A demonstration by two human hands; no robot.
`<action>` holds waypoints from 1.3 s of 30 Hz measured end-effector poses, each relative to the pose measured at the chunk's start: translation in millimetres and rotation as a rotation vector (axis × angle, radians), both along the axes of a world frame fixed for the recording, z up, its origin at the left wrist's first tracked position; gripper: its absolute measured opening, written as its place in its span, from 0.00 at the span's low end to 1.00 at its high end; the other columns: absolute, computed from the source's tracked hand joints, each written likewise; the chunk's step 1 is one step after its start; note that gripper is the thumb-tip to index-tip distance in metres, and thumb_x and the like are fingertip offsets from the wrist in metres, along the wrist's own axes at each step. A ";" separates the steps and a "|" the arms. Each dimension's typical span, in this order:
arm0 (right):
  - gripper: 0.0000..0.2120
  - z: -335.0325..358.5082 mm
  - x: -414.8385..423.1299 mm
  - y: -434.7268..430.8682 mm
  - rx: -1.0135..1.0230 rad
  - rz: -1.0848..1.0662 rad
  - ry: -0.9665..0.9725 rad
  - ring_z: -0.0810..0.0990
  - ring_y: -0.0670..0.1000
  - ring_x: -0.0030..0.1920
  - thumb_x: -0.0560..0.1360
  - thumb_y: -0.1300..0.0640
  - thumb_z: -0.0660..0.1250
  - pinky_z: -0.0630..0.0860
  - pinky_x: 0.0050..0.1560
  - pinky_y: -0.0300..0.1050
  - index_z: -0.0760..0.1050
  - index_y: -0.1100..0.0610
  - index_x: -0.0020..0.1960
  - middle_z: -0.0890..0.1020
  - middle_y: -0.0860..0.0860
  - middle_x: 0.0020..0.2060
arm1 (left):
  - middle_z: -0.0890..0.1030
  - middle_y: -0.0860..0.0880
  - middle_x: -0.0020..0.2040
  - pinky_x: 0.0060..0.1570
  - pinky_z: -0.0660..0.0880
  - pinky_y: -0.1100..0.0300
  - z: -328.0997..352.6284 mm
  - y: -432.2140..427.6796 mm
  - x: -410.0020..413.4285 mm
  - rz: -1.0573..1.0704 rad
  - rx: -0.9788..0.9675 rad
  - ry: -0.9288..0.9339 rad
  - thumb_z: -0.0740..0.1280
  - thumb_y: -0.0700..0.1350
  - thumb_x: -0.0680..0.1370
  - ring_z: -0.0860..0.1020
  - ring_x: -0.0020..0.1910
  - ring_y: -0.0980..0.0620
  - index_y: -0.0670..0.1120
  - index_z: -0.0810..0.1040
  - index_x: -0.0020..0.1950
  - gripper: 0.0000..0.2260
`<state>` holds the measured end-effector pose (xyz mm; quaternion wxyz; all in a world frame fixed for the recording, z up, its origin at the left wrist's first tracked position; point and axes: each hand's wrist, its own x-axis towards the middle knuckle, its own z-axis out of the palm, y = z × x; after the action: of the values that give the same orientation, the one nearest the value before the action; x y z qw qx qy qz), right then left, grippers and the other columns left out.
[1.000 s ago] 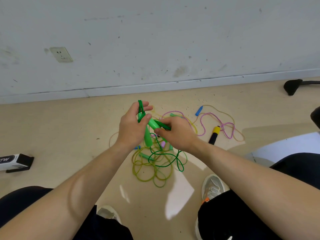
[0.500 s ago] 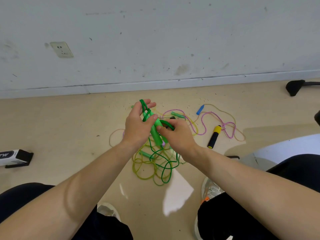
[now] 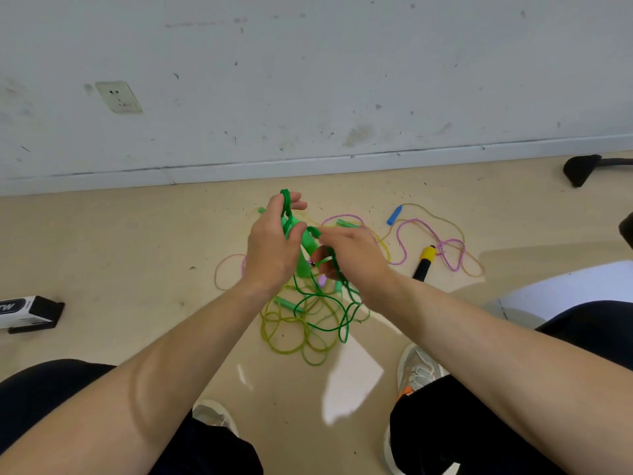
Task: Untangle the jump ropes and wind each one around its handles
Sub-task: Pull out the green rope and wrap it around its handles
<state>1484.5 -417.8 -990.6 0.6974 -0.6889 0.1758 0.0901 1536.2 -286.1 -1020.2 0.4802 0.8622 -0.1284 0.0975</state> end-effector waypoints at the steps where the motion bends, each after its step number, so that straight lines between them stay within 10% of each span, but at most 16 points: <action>1: 0.12 -1.5 -4.4 6.4 0.060 0.020 0.004 0.77 0.51 0.32 0.81 0.59 0.60 0.71 0.38 0.47 0.82 0.50 0.50 0.81 0.52 0.33 | 0.81 0.58 0.57 0.60 0.73 0.59 -0.8 -0.3 0.4 0.040 -0.010 0.000 0.66 0.36 0.77 0.78 0.56 0.56 0.49 0.73 0.65 0.18; 8: 0.21 -32.7 -17.9 25.4 -0.239 0.052 -0.218 0.74 0.44 0.29 0.83 0.57 0.59 0.74 0.36 0.41 0.69 0.46 0.75 0.79 0.49 0.32 | 0.81 0.56 0.53 0.56 0.70 0.66 -1.1 -12.4 -7.1 0.256 -0.273 0.175 0.66 0.36 0.78 0.76 0.51 0.68 0.49 0.72 0.61 0.14; 15: 0.22 -44.5 -21.0 21.2 -0.698 0.145 -0.325 0.74 0.55 0.36 0.82 0.56 0.58 0.75 0.38 0.55 0.67 0.46 0.75 0.74 0.48 0.32 | 0.81 0.50 0.59 0.55 0.78 0.45 14.2 -12.0 -4.9 0.230 -0.701 0.631 0.58 0.38 0.83 0.79 0.48 0.48 0.46 0.74 0.63 0.11; 22: 0.08 -31.6 -17.2 29.5 -0.461 0.068 -0.324 0.71 0.46 0.30 0.81 0.60 0.59 0.69 0.35 0.47 0.76 0.52 0.52 0.75 0.47 0.30 | 0.83 0.53 0.54 0.60 0.78 0.49 2.2 -23.3 -16.6 0.186 -0.604 0.481 0.62 0.33 0.80 0.81 0.59 0.44 0.51 0.75 0.55 0.13; 29: 0.22 -43.6 -20.4 24.6 -0.735 0.164 -0.487 0.79 0.56 0.54 0.84 0.55 0.57 0.77 0.50 0.56 0.63 0.50 0.78 0.82 0.52 0.56 | 0.80 0.45 0.58 0.50 0.80 0.50 21.1 -18.6 -2.4 0.303 -0.827 0.585 0.61 0.34 0.83 0.79 0.54 0.45 0.41 0.71 0.65 0.12; 39: 0.20 -52.1 -20.7 24.4 -0.818 0.176 -0.637 0.79 0.61 0.48 0.82 0.58 0.57 0.77 0.45 0.60 0.67 0.55 0.74 0.79 0.54 0.53 | 0.75 0.47 0.47 0.47 0.79 0.51 18.5 -10.6 6.4 0.265 -0.942 0.689 0.71 0.28 0.74 0.79 0.47 0.46 0.42 0.70 0.57 0.17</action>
<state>1463.8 -393.4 -1042.7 0.3802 -0.9102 -0.0828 -0.1417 1542.5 -296.8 -1001.7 0.8085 0.5472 0.2005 -0.0823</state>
